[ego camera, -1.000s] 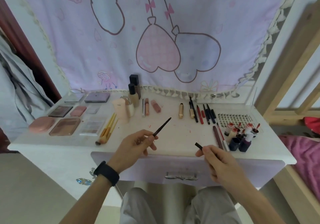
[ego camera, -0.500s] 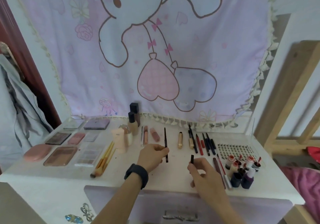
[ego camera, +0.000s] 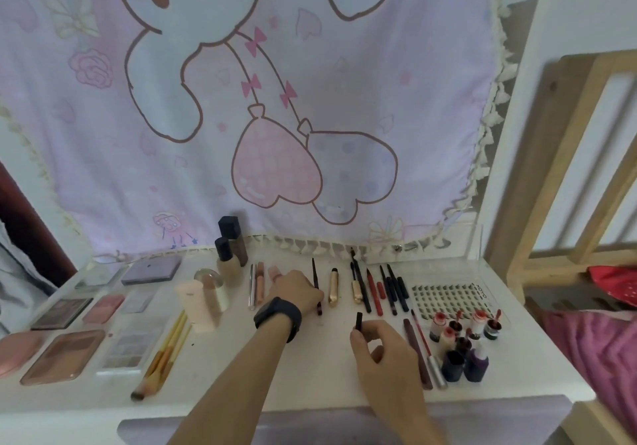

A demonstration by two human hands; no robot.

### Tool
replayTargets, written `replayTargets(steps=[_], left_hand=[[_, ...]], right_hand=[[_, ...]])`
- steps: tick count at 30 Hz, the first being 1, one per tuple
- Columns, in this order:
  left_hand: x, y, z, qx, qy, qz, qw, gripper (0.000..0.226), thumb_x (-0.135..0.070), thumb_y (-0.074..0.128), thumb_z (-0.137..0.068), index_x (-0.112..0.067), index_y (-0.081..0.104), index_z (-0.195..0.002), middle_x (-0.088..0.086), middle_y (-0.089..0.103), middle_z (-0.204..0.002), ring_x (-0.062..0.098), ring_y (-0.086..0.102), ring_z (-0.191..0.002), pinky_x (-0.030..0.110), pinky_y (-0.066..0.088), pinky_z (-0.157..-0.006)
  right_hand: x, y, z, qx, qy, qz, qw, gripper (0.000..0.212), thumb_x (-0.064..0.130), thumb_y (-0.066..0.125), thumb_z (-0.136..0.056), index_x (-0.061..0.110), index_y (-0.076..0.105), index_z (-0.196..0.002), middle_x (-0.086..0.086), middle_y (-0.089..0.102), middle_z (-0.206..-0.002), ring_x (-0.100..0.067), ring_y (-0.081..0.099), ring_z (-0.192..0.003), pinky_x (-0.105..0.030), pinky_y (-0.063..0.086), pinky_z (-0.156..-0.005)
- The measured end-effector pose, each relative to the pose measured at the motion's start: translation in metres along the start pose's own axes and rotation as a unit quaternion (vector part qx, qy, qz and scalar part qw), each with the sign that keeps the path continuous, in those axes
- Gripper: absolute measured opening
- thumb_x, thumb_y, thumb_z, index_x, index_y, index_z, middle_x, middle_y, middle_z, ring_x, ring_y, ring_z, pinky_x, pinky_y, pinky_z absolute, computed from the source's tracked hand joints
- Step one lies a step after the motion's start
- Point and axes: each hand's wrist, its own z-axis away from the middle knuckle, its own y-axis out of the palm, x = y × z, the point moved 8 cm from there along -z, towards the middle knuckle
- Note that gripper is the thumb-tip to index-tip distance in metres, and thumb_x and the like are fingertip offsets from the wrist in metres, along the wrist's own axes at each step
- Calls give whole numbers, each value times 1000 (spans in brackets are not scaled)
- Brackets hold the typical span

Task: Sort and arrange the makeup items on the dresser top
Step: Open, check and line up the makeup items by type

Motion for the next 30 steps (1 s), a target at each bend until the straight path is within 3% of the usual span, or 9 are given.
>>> replayTargets(steps=[1,3,9,13,16,22,25,28,30], left_hand=[[-2,0,-2,-3,-3,19,1000,18,-31,67,-86,-14,71,-93,8,62,-115,10,52,-66,24,52,-63],[-7,3,-6,3,-2,39,999,21,-30,69,-85,-11,72,-92,4,67,-89,16,61,-72,34,60,-78],[-19,11,-9,15,8,67,998,14,-30,74,-82,-18,66,-79,7,73,-90,21,68,-84,33,59,-78],[-23,14,-7,13,11,63,998,21,-33,74,-82,-25,60,-68,4,73,-88,19,67,-82,28,56,-74],[-21,15,-6,14,16,72,997,19,-35,74,-83,-27,59,-73,1,71,-89,17,65,-82,25,53,-72],[-10,12,-5,1,29,89,996,27,-46,65,-88,-30,56,-68,-2,72,-83,13,65,-78,22,46,-60],[-3,11,-6,0,28,105,994,17,-43,65,-90,-28,66,-83,-3,72,-86,13,66,-79,22,49,-62],[3,14,-7,-2,33,109,994,17,-42,66,-89,-28,70,-98,-3,70,-98,12,66,-83,24,53,-70],[5,15,-7,-2,34,116,993,19,-43,66,-87,-30,70,-100,-3,69,-101,13,65,-84,27,56,-74]], right_hand=[[0,0,0,0,-2,2,1000,15,29,66,-95,42,61,-91,28,64,-96,-4,58,-54,-15,44,-53],[1,1,1,3,-6,4,1000,16,29,66,-95,43,59,-91,29,63,-97,-4,60,-57,-15,46,-55],[0,1,1,11,-7,15,1000,14,30,66,-95,42,59,-93,19,66,-89,-5,61,-61,-16,47,-57],[2,2,2,19,-8,22,1000,14,32,64,-95,44,58,-93,29,60,-101,-5,62,-65,-14,46,-58],[1,2,1,24,1,18,1000,13,32,64,-96,44,59,-93,32,60,-101,-2,61,-64,-14,46,-59],[10,-1,-19,54,48,34,997,15,40,67,-94,52,58,-97,23,69,-85,7,62,-75,-9,45,-62],[23,2,-53,60,49,97,992,9,41,69,-90,39,63,-96,20,67,-83,2,64,-77,-11,41,-65],[36,17,-88,74,32,233,969,16,37,65,-91,23,70,-95,11,69,-86,-10,65,-86,-24,47,-70],[41,29,-104,82,21,307,948,20,32,62,-91,15,71,-89,0,71,-82,-18,66,-79,-31,51,-67]])
